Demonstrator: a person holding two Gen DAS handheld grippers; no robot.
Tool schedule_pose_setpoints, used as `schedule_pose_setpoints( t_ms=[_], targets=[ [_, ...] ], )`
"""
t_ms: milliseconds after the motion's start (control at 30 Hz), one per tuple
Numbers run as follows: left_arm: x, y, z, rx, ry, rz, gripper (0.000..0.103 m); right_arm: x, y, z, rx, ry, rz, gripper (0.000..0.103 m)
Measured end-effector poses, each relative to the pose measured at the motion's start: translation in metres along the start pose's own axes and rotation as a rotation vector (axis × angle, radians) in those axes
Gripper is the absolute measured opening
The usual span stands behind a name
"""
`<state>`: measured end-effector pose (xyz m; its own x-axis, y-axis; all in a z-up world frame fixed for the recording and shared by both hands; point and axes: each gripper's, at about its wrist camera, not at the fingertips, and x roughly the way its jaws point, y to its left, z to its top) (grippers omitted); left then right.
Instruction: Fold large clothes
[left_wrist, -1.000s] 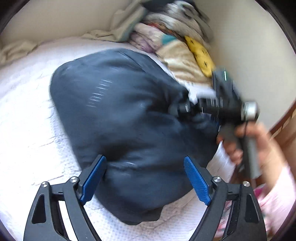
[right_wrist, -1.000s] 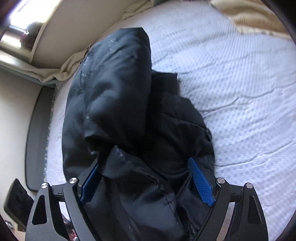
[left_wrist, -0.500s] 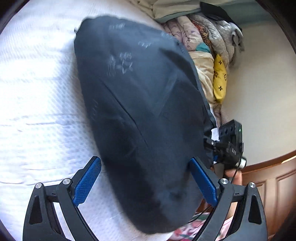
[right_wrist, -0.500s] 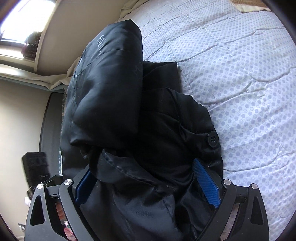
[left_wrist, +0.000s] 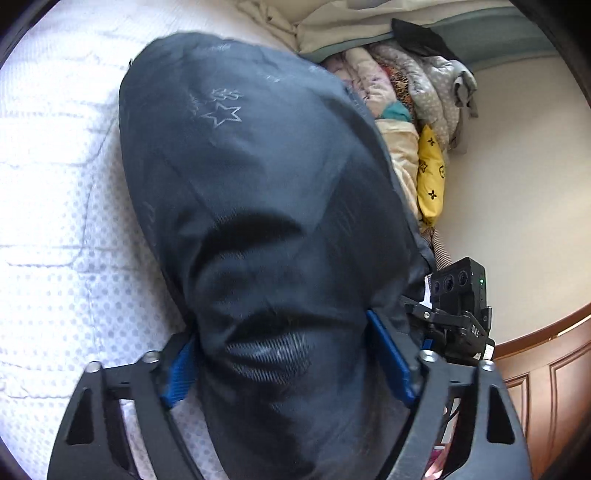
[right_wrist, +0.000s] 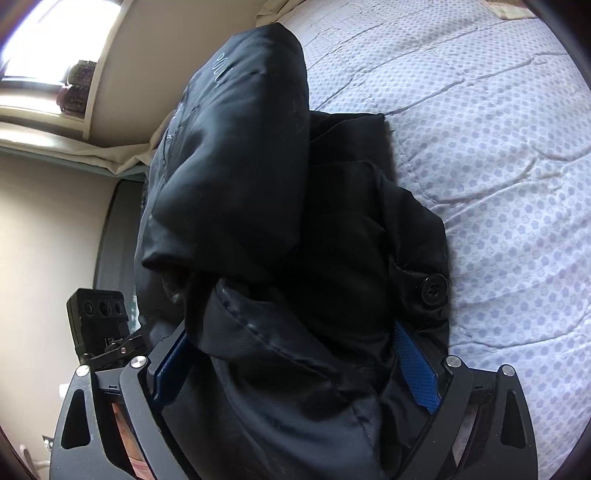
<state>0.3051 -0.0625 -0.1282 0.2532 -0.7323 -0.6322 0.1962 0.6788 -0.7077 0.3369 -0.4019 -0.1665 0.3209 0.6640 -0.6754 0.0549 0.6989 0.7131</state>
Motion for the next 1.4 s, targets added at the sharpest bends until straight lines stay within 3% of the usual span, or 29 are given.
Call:
schedule_pose_setpoints(
  t_ms=[300,467,600,767,967,1033,1233,1400],
  targets=[
    [-0.033,-0.027,0.008,0.118,-0.128,0.012,0.063,-0.006,0.017,-0.004,-0.022,-0.073,0.073,0.078],
    [-0.07,-0.03,0.009,0.172,-0.205,0.027,0.061,-0.003,0.043,-0.005,-0.068,-0.103,0.144,0.075],
    [-0.101,-0.012,0.007,0.152,-0.247,0.047,0.061,0.012,0.073,-0.006,-0.11,-0.106,0.199,0.075],
    [-0.132,0.029,0.005,0.079,-0.273,0.094,0.061,0.055,0.1,-0.015,-0.126,-0.043,0.216,0.074],
    [-0.138,0.092,-0.003,-0.093,-0.218,0.181,0.074,0.096,0.124,-0.03,-0.177,0.011,0.124,0.074],
    [-0.139,0.098,-0.009,-0.114,-0.208,0.232,0.083,0.102,0.125,-0.033,-0.176,0.016,0.072,0.081],
    [-0.155,0.071,-0.018,-0.049,-0.232,0.35,0.087,0.08,0.128,-0.036,-0.13,0.011,0.002,0.085],
    [-0.157,0.043,-0.028,0.056,-0.238,0.438,0.087,0.021,0.151,-0.041,-0.217,-0.145,-0.042,0.085]
  ],
)
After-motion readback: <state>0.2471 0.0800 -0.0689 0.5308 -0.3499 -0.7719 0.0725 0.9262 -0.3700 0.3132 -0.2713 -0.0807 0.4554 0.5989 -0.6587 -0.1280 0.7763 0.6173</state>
